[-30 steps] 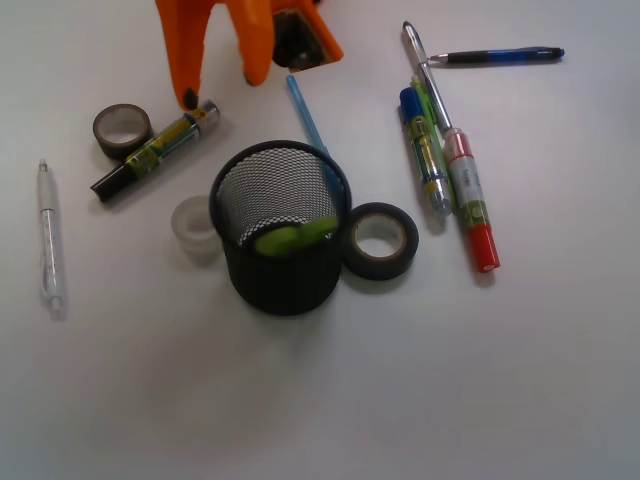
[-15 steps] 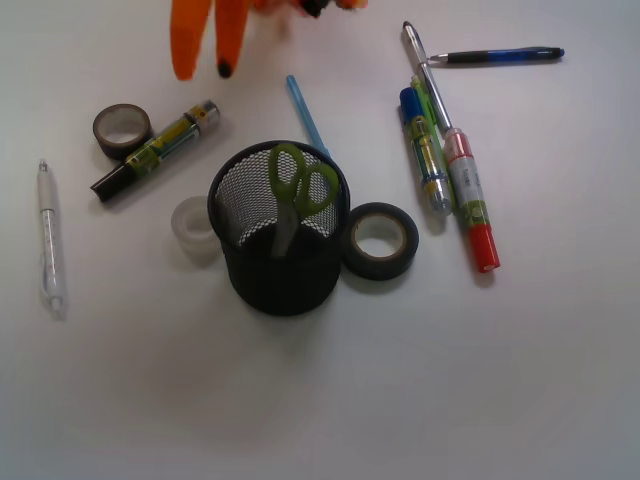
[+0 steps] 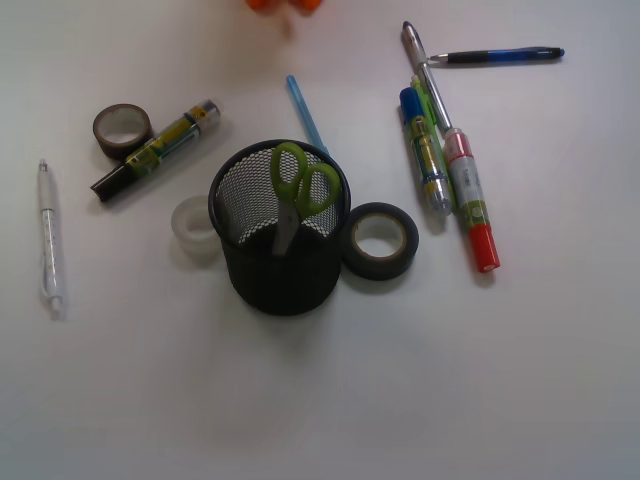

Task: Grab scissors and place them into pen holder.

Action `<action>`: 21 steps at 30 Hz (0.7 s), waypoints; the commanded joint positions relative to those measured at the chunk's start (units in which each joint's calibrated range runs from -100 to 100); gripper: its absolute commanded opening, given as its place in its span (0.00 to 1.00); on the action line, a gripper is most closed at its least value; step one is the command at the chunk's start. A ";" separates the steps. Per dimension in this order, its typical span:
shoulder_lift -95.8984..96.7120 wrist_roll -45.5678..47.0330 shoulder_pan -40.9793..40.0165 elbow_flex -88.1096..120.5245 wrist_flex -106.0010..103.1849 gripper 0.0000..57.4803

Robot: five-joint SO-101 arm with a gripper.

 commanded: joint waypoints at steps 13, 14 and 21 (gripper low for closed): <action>-22.34 40.78 -5.07 39.09 -18.59 0.02; -22.51 40.83 -4.09 40.72 -18.59 0.02; -23.19 40.83 -2.37 52.58 -23.14 0.01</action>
